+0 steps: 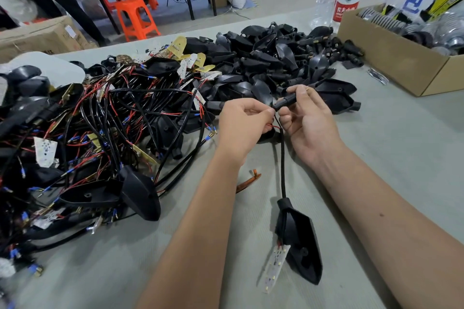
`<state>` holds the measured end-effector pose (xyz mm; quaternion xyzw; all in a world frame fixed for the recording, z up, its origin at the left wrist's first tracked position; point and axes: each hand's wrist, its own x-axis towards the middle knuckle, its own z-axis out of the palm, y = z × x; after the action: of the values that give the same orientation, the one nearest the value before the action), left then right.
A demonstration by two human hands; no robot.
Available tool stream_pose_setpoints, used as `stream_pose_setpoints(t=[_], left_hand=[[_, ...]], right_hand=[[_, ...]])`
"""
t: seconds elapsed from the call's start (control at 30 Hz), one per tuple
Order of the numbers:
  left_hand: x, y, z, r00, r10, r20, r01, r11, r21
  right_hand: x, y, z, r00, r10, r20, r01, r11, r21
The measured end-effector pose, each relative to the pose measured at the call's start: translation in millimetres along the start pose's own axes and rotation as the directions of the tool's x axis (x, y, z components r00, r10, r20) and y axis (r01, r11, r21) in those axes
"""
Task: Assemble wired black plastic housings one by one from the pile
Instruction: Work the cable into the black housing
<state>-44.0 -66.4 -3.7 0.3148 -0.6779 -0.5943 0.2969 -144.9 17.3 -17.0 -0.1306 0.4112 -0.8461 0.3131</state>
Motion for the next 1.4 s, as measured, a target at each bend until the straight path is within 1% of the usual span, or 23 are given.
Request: stream_pose_setpoints(t=[0.07, 0.2, 0.3, 0.4, 0.53, 0.63, 0.8, 0.87, 0.9, 1.0, 1.1, 1.2, 1.23, 1.3, 1.37, 1.4], left_hand=[[0, -1, 0, 1.000, -0.009, 0.000, 0.009, 0.999, -0.042], [3, -1, -9, 0.996, -0.094, 0.004, 0.092, 0.967, -0.237], [2, 0, -10, 0.991, -0.133, 0.015, 0.132, 0.950, -0.283], [0, 0, -9, 0.993, -0.115, 0.005, 0.114, 0.971, -0.210], [0, 4, -10, 1.000, -0.012, -0.003, 0.012, 0.999, -0.048], [1, 7, -10, 0.999, 0.044, -0.018, -0.043, 0.997, 0.060], [1, 6, -13, 0.996, 0.075, -0.052, -0.068, 0.990, 0.123], [2, 7, -13, 0.993, 0.086, -0.080, -0.076, 0.991, 0.113], [3, 7, -13, 0.993, 0.076, -0.093, -0.070, 0.995, 0.076], [3, 5, -13, 0.995, -0.016, -0.094, 0.011, 0.998, -0.060], [1, 3, -12, 0.998, -0.060, -0.030, 0.057, 0.995, -0.084], [1, 4, -13, 0.999, -0.034, -0.030, 0.032, 0.996, -0.080], [1, 4, -13, 0.999, -0.006, -0.033, 0.004, 0.999, -0.048], [2, 3, -13, 0.996, 0.089, -0.009, -0.088, 0.993, 0.078], [2, 5, -10, 0.981, 0.191, 0.039, -0.195, 0.957, 0.215], [2, 5, -8, 0.974, 0.222, 0.047, -0.226, 0.939, 0.257]], right_hand=[[0, -1, 0, 1.000, 0.010, -0.009, -0.010, 1.000, 0.026], [0, -3, 0, 0.998, 0.043, -0.051, -0.036, 0.992, 0.124], [0, -3, 0, 0.998, 0.057, -0.035, -0.052, 0.990, 0.128], [-1, -2, 2, 0.998, 0.062, -0.007, -0.062, 0.997, 0.054], [-1, -2, 1, 0.999, 0.028, -0.032, -0.029, 0.998, -0.053], [-1, -1, 0, 0.999, -0.005, -0.038, 0.002, 0.998, -0.061], [1, 1, 0, 1.000, 0.008, 0.009, -0.008, 0.998, -0.067], [1, 1, -1, 0.999, 0.023, 0.023, -0.021, 0.998, -0.065], [2, 0, -2, 0.999, 0.026, 0.020, -0.025, 0.999, -0.048], [3, -1, -3, 1.000, 0.019, -0.013, -0.019, 0.999, 0.044], [3, -1, -3, 0.999, 0.015, -0.031, -0.013, 0.998, 0.067], [2, -1, -2, 0.999, 0.022, -0.035, -0.020, 0.998, 0.056], [2, -2, -2, 0.999, 0.022, -0.039, -0.020, 0.998, 0.053], [1, -2, -1, 0.998, 0.016, -0.054, -0.014, 0.999, 0.035], [0, -1, -1, 0.998, -0.001, -0.065, 0.001, 1.000, 0.001], [0, 0, -1, 0.998, -0.009, -0.067, 0.008, 1.000, -0.018]])
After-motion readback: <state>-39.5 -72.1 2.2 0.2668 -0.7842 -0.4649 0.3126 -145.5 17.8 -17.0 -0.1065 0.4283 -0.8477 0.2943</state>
